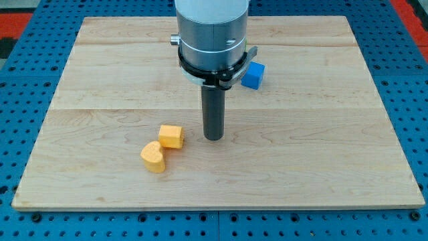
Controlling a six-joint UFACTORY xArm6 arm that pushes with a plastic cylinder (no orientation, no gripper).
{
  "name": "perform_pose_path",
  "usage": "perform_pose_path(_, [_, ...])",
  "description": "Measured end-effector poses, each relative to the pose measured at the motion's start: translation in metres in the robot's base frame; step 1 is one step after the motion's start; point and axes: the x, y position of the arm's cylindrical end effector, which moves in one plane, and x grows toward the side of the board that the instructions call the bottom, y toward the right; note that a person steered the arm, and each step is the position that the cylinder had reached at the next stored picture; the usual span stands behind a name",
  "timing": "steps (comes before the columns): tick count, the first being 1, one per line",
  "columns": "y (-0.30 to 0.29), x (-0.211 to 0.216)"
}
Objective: Move the arm above to the yellow hexagon
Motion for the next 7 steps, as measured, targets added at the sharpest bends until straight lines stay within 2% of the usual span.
perform_pose_path(1, [-0.002,0.000])
perform_pose_path(2, [0.002,-0.030])
perform_pose_path(4, [0.000,-0.032])
perform_pose_path(6, [-0.072,-0.035])
perform_pose_path(7, [-0.128,-0.058])
